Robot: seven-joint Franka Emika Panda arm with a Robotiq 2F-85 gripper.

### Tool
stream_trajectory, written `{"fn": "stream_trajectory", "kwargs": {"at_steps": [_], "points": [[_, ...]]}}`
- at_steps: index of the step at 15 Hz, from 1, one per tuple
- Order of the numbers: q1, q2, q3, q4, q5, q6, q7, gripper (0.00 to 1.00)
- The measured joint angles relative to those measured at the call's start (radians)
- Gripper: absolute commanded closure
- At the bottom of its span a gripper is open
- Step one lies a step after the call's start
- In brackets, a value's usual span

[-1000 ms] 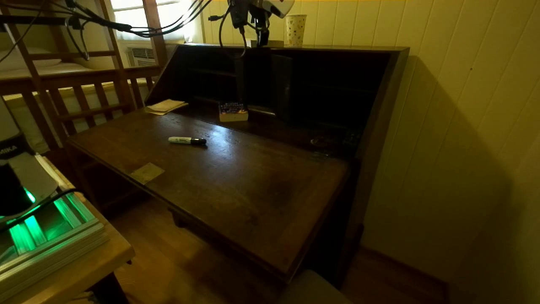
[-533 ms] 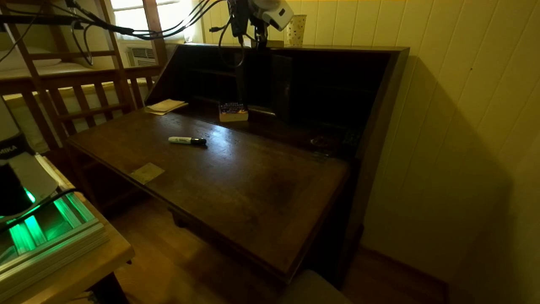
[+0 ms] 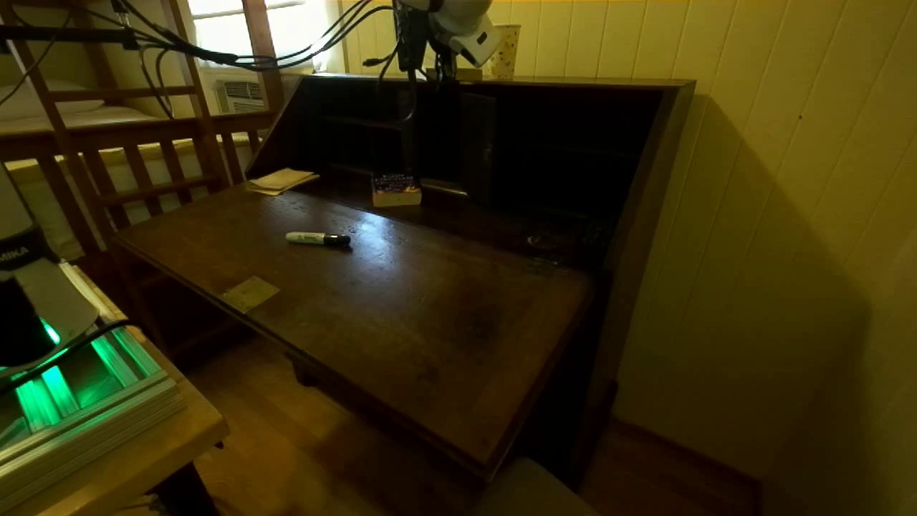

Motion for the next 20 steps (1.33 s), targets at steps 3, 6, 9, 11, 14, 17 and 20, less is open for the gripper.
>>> {"fn": "stream_trajectory", "kwargs": {"at_steps": [3,6,9,11,14,17,20], "points": [[0.000,0.029,-0.001,0.030,0.025,-0.019,0.000,0.00],[0.000,0.058,-0.001,0.059,0.037,-0.042,0.002,0.00],[-0.001,0.081,-0.001,0.080,0.038,-0.067,0.004,0.00],[-0.001,0.091,-0.001,0.089,0.038,-0.075,0.007,0.00],[-0.003,0.101,-0.001,0.099,0.043,-0.082,0.008,0.00],[-0.005,0.106,-0.001,0.100,0.055,-0.085,0.008,0.00],[-0.007,0.115,-0.001,0.108,0.080,-0.090,0.008,0.00]]}}
